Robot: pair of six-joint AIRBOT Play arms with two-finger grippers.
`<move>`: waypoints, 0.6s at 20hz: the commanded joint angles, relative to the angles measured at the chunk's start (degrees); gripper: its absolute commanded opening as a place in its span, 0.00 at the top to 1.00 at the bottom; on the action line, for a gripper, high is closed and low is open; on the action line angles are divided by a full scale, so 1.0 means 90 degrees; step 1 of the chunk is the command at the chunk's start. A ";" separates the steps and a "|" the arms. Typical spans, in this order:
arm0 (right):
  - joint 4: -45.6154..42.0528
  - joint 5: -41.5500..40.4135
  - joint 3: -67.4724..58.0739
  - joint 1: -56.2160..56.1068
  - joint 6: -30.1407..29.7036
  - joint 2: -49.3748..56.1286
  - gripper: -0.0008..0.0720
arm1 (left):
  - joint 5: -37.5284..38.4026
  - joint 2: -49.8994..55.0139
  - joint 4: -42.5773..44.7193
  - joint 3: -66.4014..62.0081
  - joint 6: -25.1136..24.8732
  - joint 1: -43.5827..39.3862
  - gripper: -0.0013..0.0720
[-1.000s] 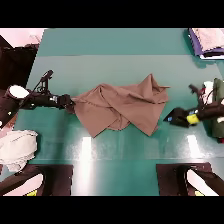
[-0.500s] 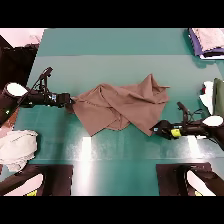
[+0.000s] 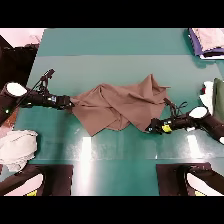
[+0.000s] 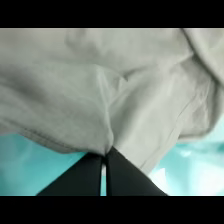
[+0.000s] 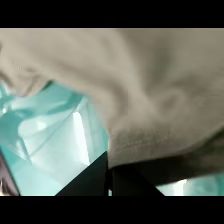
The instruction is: Fold the shirts.
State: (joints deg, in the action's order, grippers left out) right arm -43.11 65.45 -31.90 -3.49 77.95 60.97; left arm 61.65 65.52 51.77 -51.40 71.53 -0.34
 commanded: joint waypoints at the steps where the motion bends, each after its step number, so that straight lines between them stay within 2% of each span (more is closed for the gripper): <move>1: -0.0168 0.1047 -0.0719 -0.0024 0.0124 -0.0525 0.97 | 0.1037 -0.0262 0.1127 -0.0471 0.0002 0.0005 0.95; 4: -0.0646 0.0918 -0.1341 0.0464 0.0916 -0.1384 0.97 | 0.1545 -0.0845 0.2042 -0.1008 0.0000 0.0002 0.95; 6: -0.1105 0.0748 -0.1608 0.1027 0.1275 -0.1566 0.97 | 0.1598 -0.1059 0.2120 -0.1139 0.0000 0.0002 0.95; 10: -0.1115 0.0665 -0.1651 0.1804 0.1282 -0.0816 0.97 | 0.1654 -0.1037 0.1957 -0.1127 0.0005 0.0002 0.95; 12: -0.1059 -0.0129 -0.1651 0.1804 0.1027 -0.0209 0.97 | 0.1681 -0.1037 0.1858 -0.1127 0.0005 0.0002 0.95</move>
State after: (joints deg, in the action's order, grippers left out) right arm -52.14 70.08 -46.13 10.63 88.14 54.33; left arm 75.79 56.60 68.62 -61.19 71.55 -0.34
